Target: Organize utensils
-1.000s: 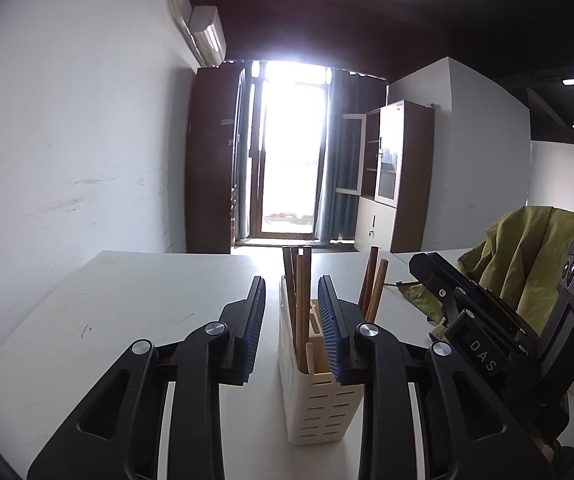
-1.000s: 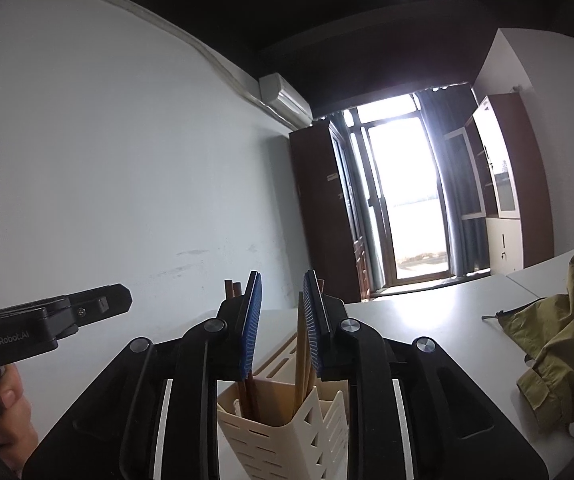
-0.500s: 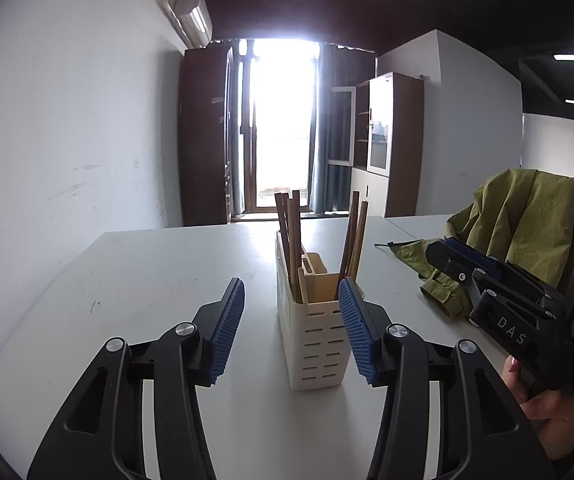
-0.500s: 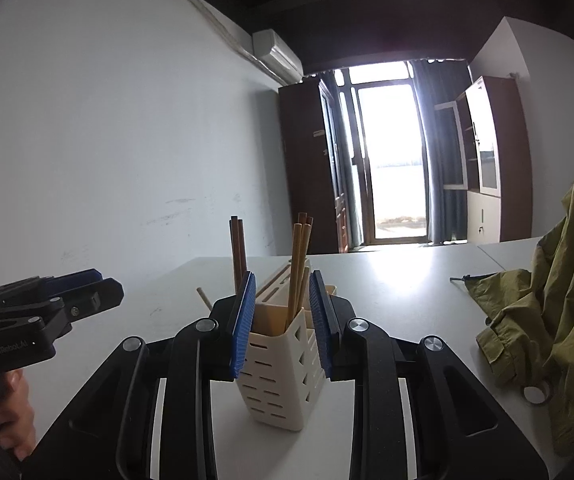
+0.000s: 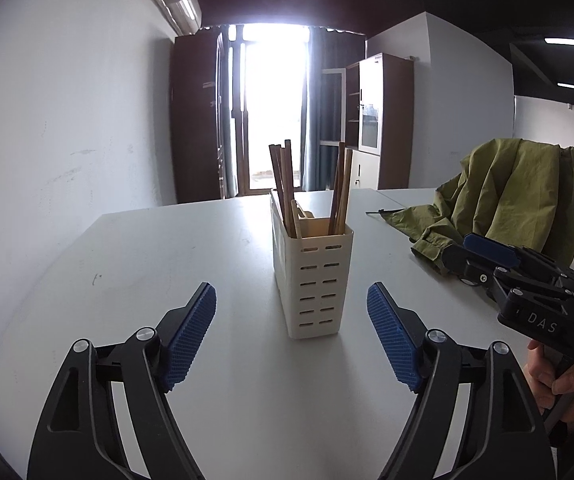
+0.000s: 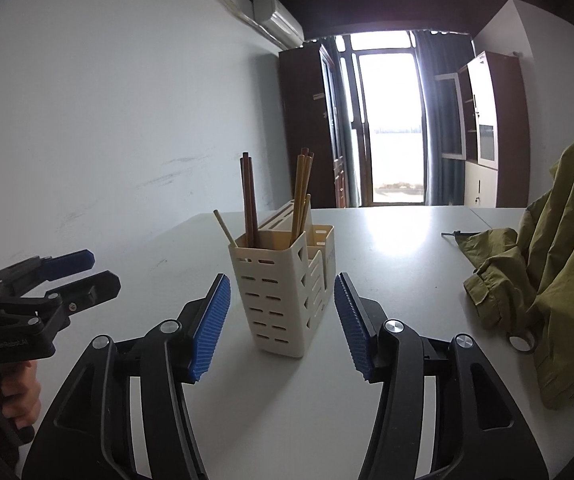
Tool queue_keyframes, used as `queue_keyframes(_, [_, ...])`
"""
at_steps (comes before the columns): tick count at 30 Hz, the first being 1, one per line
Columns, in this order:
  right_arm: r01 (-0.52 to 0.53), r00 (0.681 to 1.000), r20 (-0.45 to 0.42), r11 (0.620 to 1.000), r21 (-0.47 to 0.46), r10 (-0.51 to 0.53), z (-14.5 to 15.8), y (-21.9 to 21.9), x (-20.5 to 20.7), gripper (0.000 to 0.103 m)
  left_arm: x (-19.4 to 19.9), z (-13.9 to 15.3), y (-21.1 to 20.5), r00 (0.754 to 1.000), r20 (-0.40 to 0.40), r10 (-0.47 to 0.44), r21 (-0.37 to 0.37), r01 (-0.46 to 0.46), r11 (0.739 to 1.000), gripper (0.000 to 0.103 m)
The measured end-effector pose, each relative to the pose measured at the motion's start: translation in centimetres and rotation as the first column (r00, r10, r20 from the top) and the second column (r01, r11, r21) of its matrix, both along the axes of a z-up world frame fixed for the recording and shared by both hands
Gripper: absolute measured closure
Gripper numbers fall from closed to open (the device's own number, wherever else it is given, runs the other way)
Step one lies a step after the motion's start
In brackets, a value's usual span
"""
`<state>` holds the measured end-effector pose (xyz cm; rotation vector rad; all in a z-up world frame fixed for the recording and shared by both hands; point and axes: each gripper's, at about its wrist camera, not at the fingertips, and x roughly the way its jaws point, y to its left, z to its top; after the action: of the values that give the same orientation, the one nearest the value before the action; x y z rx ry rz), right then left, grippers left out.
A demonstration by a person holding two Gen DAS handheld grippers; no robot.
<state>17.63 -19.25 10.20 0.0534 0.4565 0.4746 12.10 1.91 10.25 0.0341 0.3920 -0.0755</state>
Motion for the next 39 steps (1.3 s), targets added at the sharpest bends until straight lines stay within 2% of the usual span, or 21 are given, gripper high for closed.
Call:
queue_keyframes(7, [-0.043,0.999,-0.007,0.998,-0.039,0.042,-1.5,0.2,-1.2,0.043,-1.5,-1.2,0.5,0.998,0.048,0.033,0.008,-0.033,0.999,0.013])
queue_keyframes(9, [-0.053,0.999,-0.011,0.997,-0.049,0.052,-2.1,0.3,-1.4,0.04,-1.4,-1.8,0.6,0.999,0.035,0.038,0.029,-0.039,0.999,0.01])
queue_keyframes(11, [-0.056,0.998,-0.008,0.996,-0.07,0.056,-2.6,0.6,-1.6,0.038,-1.2,-2.3,0.8,0.999,0.015,0.04,0.02,-0.04,0.999,0.008])
queue_keyframes(14, [-0.07,0.998,0.002,0.995,-0.069,0.07,-2.9,1.0,-1.9,0.031,-1.1,-2.9,1.0,0.999,-0.004,0.042,0.01,-0.042,0.999,0.006])
queue_keyframes(18, [-0.088,0.996,-0.002,0.994,-0.064,0.088,-3.1,1.3,-2.1,0.023,-1.2,-3.7,1.1,0.998,-0.01,0.059,0.041,-0.059,0.997,0.006])
queue_keyframes(22, [-0.106,0.994,-0.01,0.992,-0.075,0.106,-3.2,1.9,-2.4,0.022,-0.9,-4.1,1.6,0.997,-0.048,0.054,0.014,-0.054,0.998,0.006])
queue_keyframes(28, [-0.109,0.994,-0.024,0.992,-0.065,0.107,-3.2,1.7,-2.4,0.017,-1.5,-4.0,1.9,0.998,-0.038,0.054,0.01,-0.054,0.999,0.006])
queue_keyframes(39, [-0.131,0.991,-0.049,0.989,-0.062,0.128,-3.6,1.4,-2.3,0.012,-1.6,-4.2,1.1,0.998,-0.046,0.039,0.048,-0.037,0.998,0.006])
